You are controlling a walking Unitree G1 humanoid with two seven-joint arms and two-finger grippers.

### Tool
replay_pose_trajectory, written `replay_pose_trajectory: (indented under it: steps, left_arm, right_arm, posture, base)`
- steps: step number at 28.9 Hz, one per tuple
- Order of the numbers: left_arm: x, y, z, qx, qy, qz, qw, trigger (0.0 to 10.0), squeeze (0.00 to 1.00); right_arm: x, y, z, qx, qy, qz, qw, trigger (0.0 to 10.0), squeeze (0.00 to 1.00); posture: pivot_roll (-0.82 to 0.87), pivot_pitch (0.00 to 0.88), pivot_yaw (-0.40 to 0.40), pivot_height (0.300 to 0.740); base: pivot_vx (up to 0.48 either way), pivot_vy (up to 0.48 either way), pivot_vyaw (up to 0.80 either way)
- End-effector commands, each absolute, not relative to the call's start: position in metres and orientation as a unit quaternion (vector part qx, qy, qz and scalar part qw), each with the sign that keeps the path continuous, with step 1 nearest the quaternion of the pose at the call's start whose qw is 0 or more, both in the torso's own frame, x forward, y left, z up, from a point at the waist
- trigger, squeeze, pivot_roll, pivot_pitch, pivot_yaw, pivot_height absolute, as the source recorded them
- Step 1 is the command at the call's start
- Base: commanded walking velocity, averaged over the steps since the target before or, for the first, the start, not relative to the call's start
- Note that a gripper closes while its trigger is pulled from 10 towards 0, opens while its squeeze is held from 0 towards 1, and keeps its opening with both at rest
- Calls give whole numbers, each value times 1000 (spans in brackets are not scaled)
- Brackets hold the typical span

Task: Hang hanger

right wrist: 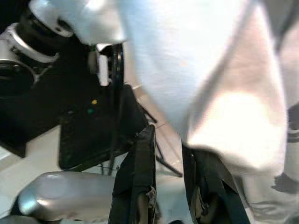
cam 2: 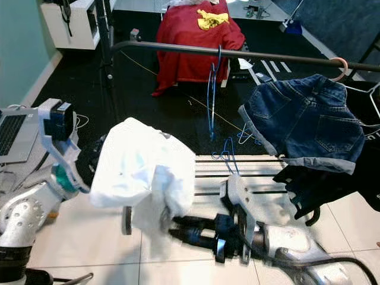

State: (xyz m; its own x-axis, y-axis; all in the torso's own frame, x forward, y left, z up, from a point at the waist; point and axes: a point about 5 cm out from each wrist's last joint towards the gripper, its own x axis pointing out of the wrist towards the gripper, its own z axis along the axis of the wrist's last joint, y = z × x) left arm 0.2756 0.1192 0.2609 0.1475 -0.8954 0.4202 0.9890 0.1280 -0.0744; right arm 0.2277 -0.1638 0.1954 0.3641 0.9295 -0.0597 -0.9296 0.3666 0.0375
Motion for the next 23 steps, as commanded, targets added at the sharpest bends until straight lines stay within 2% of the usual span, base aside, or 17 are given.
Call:
replay_pose_trajectory:
  steps: [1,4,5,6,8,12,18,20,21,23]
  left_arm:
    - [265,115,256,-157,-125,-668,716,10000,0]
    - [265,115,256,-157,-125,-668,716,10000,0]
    - [262,114,251,-149,-112,-679,711,10000,0]
    - [262,114,251,-149,-112,-679,711,10000,0]
    - [261,111,244,-143,-96,-687,705,10000,0]
    - [265,107,243,-148,-97,-683,708,10000,0]
    - [262,106,246,-154,-103,-688,702,10000,0]
    - [254,108,252,-155,-109,-703,686,10000,0]
    - [254,108,252,-155,-109,-703,686,10000,0]
    - [244,106,264,-160,-124,-725,658,10000,0]
  right_arm:
    - [234,-183,210,11,6,524,852,10000,0]
    - [234,-183,210,11,6,524,852,10000,0]
    - [238,-200,224,29,-25,493,869,10000,0]
    - [238,-200,224,29,-25,493,869,10000,0]
    - [243,-229,246,61,-85,436,894,10000,0]
    - [248,-244,256,120,-134,405,897,10000,0]
    - [258,-248,251,133,-138,375,907,10000,0]
    - [271,-242,235,114,-103,355,922,10000,0]
    - [271,-242,235,114,-103,355,922,10000,0]
    - [279,-223,214,91,-58,381,918,10000,0]
  posture:
    - [-158,128,30,740]
    - [-158,128,30,740]
    - [-158,128,30,740]
    - [-158,128,30,740]
    - [-172,120,30,740]
    - [-172,114,27,740]
    - [-171,113,25,740]
    - [-167,113,22,740]
    - [-167,113,22,740]
    - [-157,117,18,740]
  base:
    - [0,0,0]
    - [0,0,0]
    - [0,0,0]
    - [0,0,0]
    - [0,0,0]
    - [0,0,0]
    - [0,0,0]
    - [0,0,0]
    - [0,0,0]
    - [0,0,0]
